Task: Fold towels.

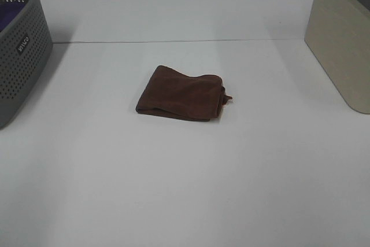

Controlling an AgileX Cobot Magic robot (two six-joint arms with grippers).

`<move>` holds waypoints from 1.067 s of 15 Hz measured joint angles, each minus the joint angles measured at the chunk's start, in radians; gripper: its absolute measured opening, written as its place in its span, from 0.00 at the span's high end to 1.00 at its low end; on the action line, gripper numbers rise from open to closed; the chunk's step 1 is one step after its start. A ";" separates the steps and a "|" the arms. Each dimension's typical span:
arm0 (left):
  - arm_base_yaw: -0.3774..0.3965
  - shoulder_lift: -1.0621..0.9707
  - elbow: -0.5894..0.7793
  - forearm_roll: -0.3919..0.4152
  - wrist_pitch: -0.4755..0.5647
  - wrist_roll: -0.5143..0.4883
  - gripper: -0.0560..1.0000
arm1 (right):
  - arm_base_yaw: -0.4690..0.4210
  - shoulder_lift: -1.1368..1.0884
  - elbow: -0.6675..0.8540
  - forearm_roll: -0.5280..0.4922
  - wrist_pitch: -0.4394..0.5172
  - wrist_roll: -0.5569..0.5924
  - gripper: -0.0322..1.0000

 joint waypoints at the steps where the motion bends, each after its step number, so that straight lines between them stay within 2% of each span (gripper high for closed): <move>1: 0.000 0.000 0.000 0.000 0.000 0.000 0.24 | 0.000 0.000 0.000 0.001 0.000 -0.005 0.21; 10: 0.004 0.000 0.000 -0.001 0.000 0.000 0.24 | 0.000 0.000 0.000 0.006 0.000 -0.006 0.21; 11: 0.026 -0.002 0.000 -0.003 0.000 0.001 0.24 | 0.000 -0.002 0.000 0.006 0.000 -0.006 0.21; 12: 0.113 -0.039 0.000 -0.005 0.001 0.001 0.24 | 0.000 -0.029 0.000 0.007 -0.002 -0.006 0.21; 13: 0.151 -0.071 0.000 -0.005 0.001 0.001 0.24 | 0.000 -0.059 0.000 0.007 -0.004 -0.006 0.21; 16: 0.207 -0.199 0.000 -0.004 0.001 0.001 0.24 | -0.026 -0.182 0.000 0.018 -0.003 -0.007 0.21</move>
